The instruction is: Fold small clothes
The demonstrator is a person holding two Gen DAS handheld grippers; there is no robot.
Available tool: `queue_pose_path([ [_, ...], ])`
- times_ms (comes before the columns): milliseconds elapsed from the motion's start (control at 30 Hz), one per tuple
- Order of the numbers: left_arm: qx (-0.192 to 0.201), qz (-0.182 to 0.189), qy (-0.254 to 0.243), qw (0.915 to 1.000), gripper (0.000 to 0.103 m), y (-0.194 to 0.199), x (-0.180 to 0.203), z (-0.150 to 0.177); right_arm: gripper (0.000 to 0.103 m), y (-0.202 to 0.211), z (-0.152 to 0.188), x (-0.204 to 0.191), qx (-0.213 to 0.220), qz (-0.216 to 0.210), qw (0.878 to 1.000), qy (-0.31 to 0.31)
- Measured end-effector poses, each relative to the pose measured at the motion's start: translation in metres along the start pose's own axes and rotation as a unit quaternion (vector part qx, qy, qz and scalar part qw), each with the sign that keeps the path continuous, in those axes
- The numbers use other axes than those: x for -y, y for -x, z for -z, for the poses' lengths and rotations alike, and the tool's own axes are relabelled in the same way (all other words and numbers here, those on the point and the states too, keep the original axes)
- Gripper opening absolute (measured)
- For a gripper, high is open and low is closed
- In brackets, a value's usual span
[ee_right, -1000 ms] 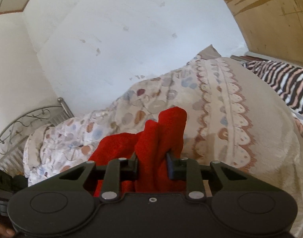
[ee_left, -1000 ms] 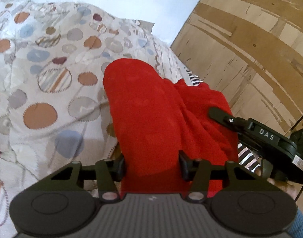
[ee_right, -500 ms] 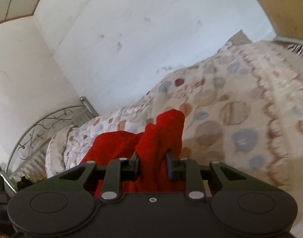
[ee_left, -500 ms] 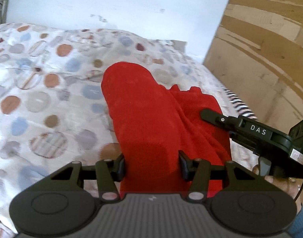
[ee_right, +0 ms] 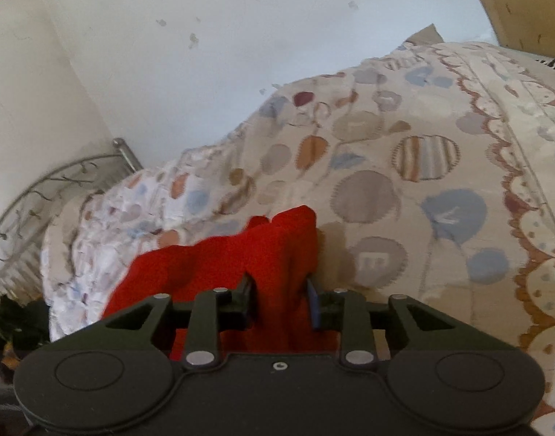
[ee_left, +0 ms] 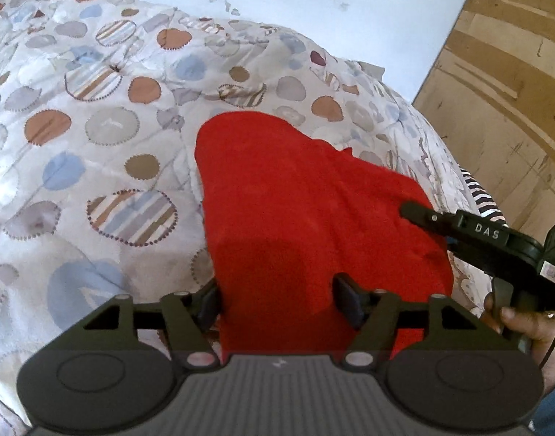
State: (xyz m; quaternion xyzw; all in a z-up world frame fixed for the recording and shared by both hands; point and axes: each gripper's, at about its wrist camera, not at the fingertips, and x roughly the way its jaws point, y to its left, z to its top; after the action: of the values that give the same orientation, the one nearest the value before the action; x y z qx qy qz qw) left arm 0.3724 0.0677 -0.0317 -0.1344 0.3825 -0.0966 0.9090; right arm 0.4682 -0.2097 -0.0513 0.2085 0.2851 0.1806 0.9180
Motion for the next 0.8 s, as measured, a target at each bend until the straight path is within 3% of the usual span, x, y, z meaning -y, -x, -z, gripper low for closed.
queue_pose_path([
  [133,0.01,-0.014,-0.004,0.9998,0.087,0.007,0.001,0.001,0.044,0.007,0.003,0.0,0.003,0.009,1.0,0.016],
  [200,0.009,-0.016,0.002,0.9998,0.093,0.013,0.001,0.002,0.053,0.015,0.004,-0.004,0.007,0.013,0.999,0.032],
  [233,0.01,-0.018,0.007,0.9998,0.095,0.015,0.001,0.001,0.065,0.019,0.004,-0.007,0.011,0.014,0.999,0.04],
  [300,0.016,-0.026,0.012,0.9995,0.099,0.024,0.002,0.003,0.077,0.032,0.005,-0.013,0.023,0.01,0.998,0.054],
  [467,0.045,-0.048,0.003,0.9978,0.102,0.053,0.013,0.011,0.096,0.071,0.006,-0.03,0.056,0.01,0.994,0.089],
  [567,0.07,-0.06,-0.005,0.9957,0.102,0.076,0.022,0.018,0.102,0.099,0.011,-0.042,0.075,0.001,0.991,0.112],
  [800,0.116,-0.086,-0.037,0.9888,0.103,0.128,0.044,0.047,0.102,0.158,0.034,-0.064,0.092,-0.009,0.985,0.148],
])
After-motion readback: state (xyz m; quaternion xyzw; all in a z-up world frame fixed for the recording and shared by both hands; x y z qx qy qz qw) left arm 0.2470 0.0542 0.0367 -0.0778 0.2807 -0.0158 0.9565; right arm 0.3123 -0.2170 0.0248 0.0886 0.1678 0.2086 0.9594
